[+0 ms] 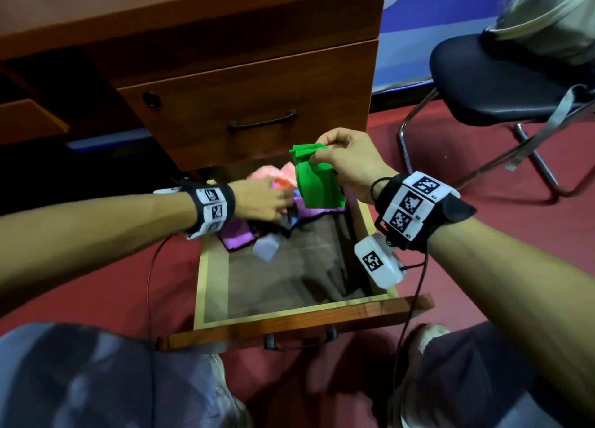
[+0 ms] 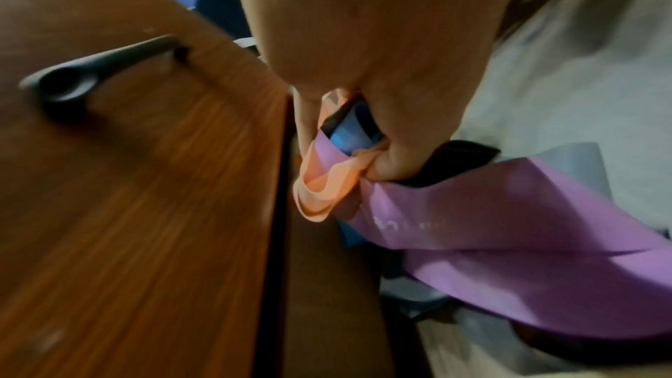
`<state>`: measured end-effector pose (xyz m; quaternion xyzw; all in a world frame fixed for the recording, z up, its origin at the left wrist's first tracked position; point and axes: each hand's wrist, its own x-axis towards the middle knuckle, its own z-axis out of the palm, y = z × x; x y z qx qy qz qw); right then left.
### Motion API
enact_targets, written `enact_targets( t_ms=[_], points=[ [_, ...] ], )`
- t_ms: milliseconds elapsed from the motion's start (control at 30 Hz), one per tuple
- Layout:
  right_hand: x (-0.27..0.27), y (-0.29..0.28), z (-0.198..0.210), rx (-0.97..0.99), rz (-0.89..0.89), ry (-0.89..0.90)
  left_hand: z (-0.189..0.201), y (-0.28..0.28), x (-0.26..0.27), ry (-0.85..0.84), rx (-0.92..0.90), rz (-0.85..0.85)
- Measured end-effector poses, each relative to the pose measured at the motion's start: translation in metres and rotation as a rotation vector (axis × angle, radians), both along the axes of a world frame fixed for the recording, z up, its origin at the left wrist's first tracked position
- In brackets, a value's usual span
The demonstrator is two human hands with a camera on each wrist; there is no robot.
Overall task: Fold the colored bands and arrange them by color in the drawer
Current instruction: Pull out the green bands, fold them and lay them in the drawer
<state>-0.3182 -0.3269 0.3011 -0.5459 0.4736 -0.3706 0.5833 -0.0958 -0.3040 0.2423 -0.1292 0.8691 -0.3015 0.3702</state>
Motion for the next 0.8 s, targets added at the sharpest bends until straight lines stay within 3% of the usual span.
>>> enact_targets(
  t_ms=[67, 167, 267, 333, 433, 567, 700, 800],
  points=[
    [0.001, 0.0, -0.001, -0.006, 0.001, -0.005, 0.023, -0.005, 0.006, 0.059, -0.037, 0.19],
    [0.005, 0.001, -0.003, -0.016, 0.026, 0.038, 0.013, -0.003, 0.012, 0.075, -0.051, 0.344],
    [0.008, 0.0, -0.007, 0.019, 0.062, 0.041, -0.004, 0.006, 0.008, 0.149, 0.061, 0.524],
    [0.011, 0.001, -0.009, 0.048, 0.1, 0.069, -0.005, 0.015, 0.004, 0.367, 0.187, 0.74],
    [0.018, 0.005, -0.01, 0.07, 0.159, 0.092, 0.001, 0.028, 0.0, 0.862, 0.335, 0.956],
    [0.035, 0.013, -0.003, 0.138, 0.299, 0.018, 0.017, 0.064, -0.005, 1.491, 0.749, 1.409],
    [0.048, 0.019, 0.004, 0.245, 0.396, -0.061, 0.011, 0.092, -0.002, 1.744, 0.906, 1.585],
    [0.057, 0.018, 0.0, 0.272, 0.375, -0.041, 0.004, 0.107, 0.004, 1.797, 1.03, 1.748]
  ],
)
